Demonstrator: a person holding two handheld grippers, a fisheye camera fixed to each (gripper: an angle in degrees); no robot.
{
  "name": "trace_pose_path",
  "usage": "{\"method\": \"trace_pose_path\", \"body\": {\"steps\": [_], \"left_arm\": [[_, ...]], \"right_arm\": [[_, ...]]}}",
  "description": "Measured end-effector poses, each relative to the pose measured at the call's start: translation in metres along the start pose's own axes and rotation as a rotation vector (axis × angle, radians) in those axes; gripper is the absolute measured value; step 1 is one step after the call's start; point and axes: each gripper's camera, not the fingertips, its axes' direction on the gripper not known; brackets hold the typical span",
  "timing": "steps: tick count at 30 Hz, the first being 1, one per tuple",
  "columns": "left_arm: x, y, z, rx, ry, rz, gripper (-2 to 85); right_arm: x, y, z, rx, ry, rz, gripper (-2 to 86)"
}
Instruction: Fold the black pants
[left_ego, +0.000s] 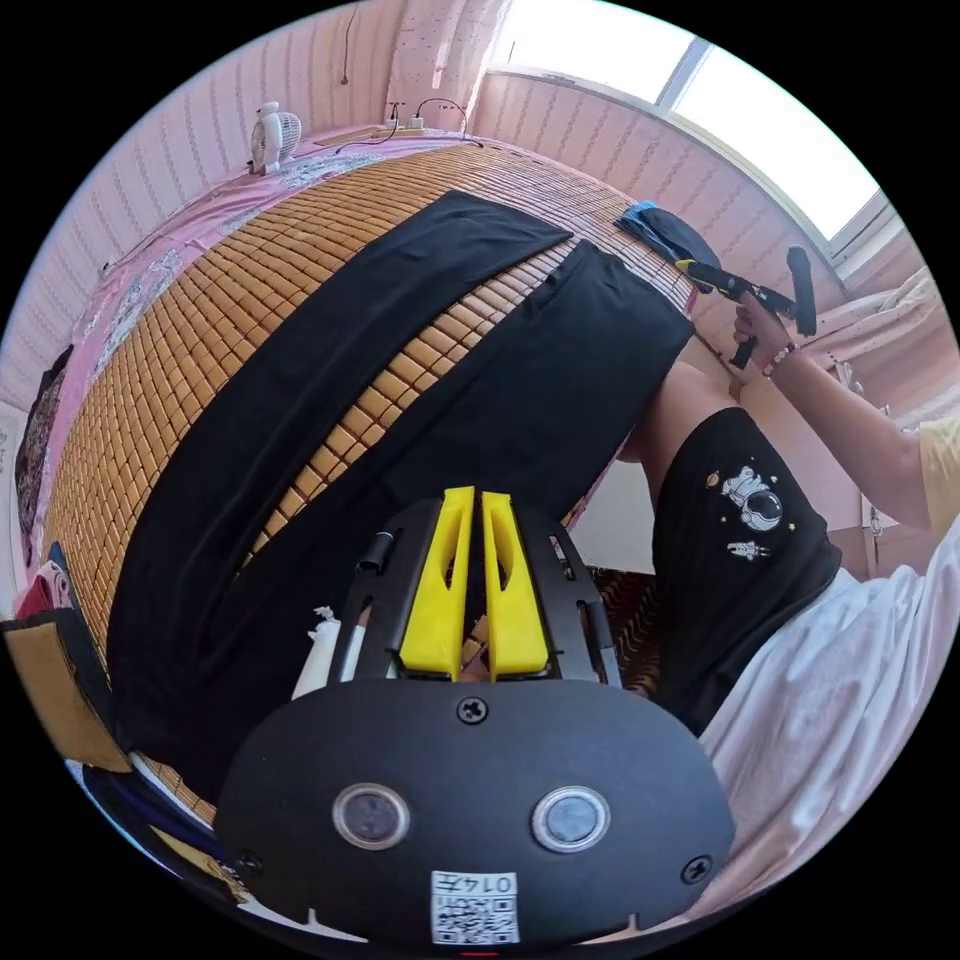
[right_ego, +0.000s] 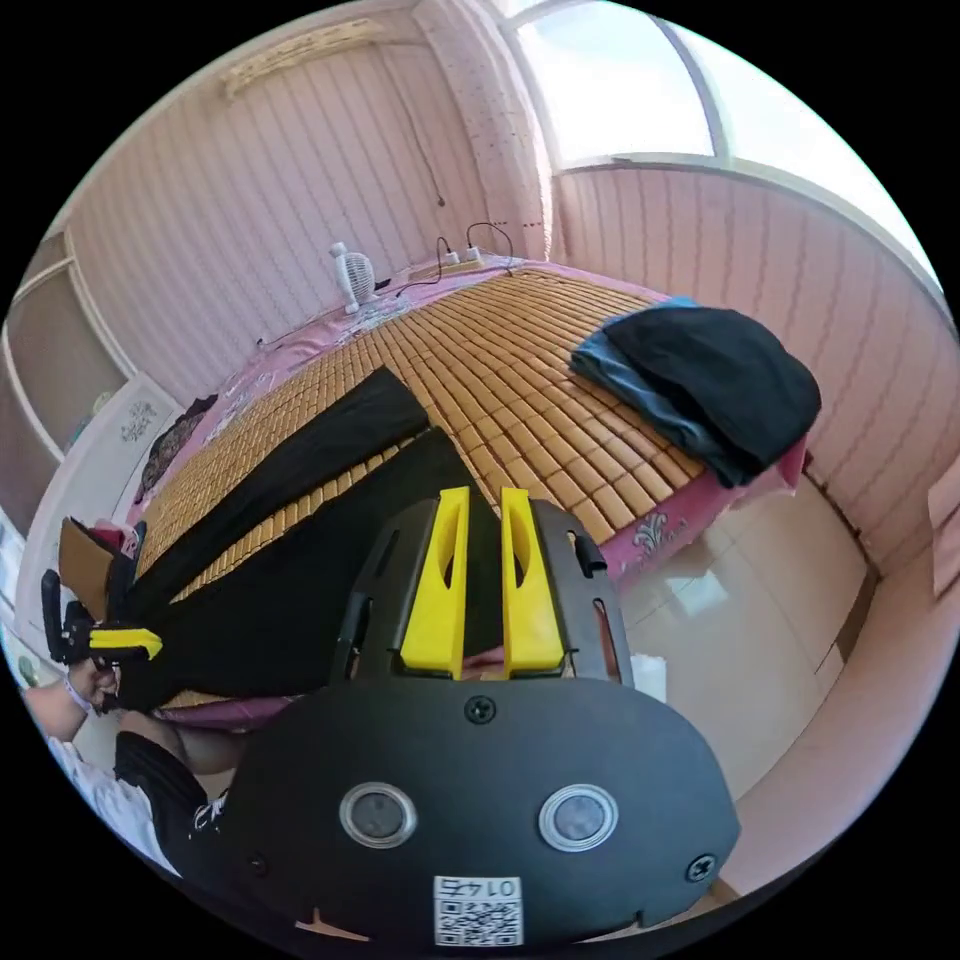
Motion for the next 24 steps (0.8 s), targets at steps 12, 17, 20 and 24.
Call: {"method": "trace_pose_path", "body": {"steps": [12,17,20,24], "left_arm": [[-0.005,-0.007,0.043,-0.132,-0.23,0.011,-1.0],[-0.029,0.019,0.03,-0.15,-0.171,-0.038,-1.0],[-0.056,0.059,-0.002,0.006,-0.106,-0.174,-1.0],[-0.104,0.143,-0.052,0.24,0.112,-0.36,-1.0]], "right_arm": [[-0.083,-0.073,0.118,-0.321,0.246,-0.227,0.2],[-0.077,-0.087,0.114,-0.369,0.209,-0.158,-0.1],[-0.066,-0.087,0.082,-0.253,0.114,-0.111,0.0],[-0.044,-0.054,0.032,-0.151,0.055,-0.108,0.5]]}}
